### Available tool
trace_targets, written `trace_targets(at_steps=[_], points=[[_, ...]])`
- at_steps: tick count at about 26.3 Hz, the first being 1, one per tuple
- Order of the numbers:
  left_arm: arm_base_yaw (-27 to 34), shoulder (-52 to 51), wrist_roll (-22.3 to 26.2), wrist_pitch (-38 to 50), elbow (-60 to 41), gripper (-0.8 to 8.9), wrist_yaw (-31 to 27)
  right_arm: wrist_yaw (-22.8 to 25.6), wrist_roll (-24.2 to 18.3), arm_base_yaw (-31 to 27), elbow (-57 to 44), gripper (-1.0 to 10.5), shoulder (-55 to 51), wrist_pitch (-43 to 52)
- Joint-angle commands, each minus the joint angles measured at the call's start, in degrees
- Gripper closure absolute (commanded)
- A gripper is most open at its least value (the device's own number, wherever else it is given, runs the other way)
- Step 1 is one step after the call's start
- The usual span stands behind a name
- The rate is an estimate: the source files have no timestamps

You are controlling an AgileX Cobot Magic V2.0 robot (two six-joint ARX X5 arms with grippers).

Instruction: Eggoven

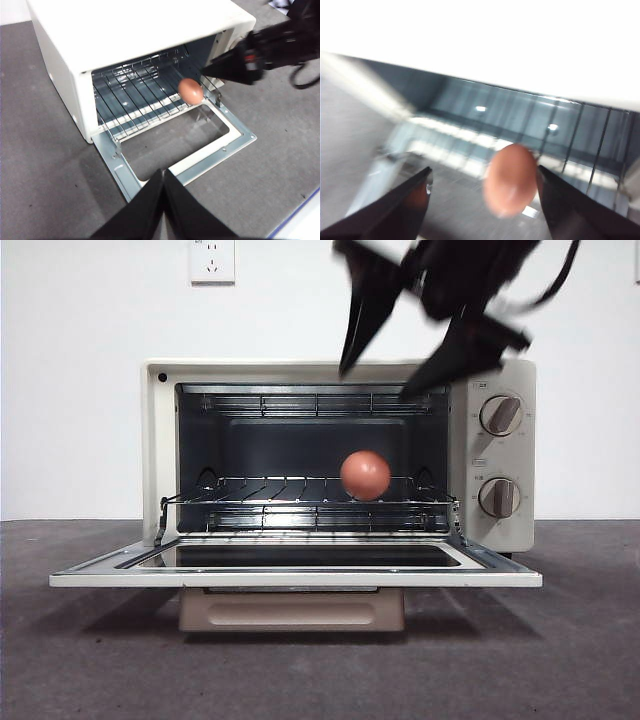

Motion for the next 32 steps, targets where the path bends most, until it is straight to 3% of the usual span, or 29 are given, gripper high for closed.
trace_targets(at_steps=[1,8,18,23,32], points=[[0.0,1.6,-0.1,3.0,-0.7,8.07,-0.2,0.0,-1.3,1.7,1.3,6.1,-5.9,-1.9],[1.3,3.8,-5.9,15.5,-12.6,8.07,2.0,0.0,-1.9,6.0,1.3,6.1,-22.1,-9.8],[11.2,11.7,-12.9,37.2,-31.1,8.07,11.0,0.1,-1.1,8.6,1.3,6.1,-40.1,-20.3],[15.1,24.7,-13.5,47.0,-33.4,8.07,14.5,-1.5,0.2,8.6,1.3,6.1,-45.7,-23.7],[15.1,46.0,-15.1,61.5,-33.4,8.07,18.0,-1.0,0.2,8.6,1.3,6.1,-46.3,-23.9]])
